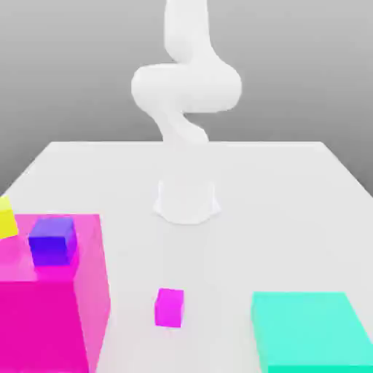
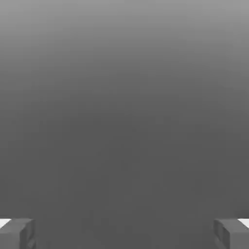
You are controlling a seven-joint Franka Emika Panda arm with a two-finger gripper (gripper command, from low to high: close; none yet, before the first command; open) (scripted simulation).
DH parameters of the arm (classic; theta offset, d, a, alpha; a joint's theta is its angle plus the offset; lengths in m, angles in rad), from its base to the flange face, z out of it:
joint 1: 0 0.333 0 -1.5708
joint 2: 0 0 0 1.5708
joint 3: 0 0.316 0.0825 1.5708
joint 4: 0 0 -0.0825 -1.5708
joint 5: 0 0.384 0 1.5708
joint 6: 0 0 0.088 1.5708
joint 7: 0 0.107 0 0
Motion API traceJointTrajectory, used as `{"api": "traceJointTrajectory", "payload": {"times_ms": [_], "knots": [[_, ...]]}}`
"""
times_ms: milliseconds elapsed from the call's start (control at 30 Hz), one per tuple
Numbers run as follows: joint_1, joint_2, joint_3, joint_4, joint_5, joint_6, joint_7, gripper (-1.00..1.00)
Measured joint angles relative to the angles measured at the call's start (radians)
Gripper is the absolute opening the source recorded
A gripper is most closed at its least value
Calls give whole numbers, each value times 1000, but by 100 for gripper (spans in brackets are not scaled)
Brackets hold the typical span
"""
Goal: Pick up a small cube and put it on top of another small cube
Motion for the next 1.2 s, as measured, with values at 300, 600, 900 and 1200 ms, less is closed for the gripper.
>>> {"api": "traceJointTrajectory", "payload": {"times_ms": [300, 600, 900, 1200], "knots": [[-16, 339, -16, -193, -8, 218, 24, 0], [-33, 666, -32, -380, -2, 427, 37, 0], [-55, 992, -11, -401, 28, 673, 21, 0], [-58, 992, -9, -401, 22, 674, 25, -100]]}}
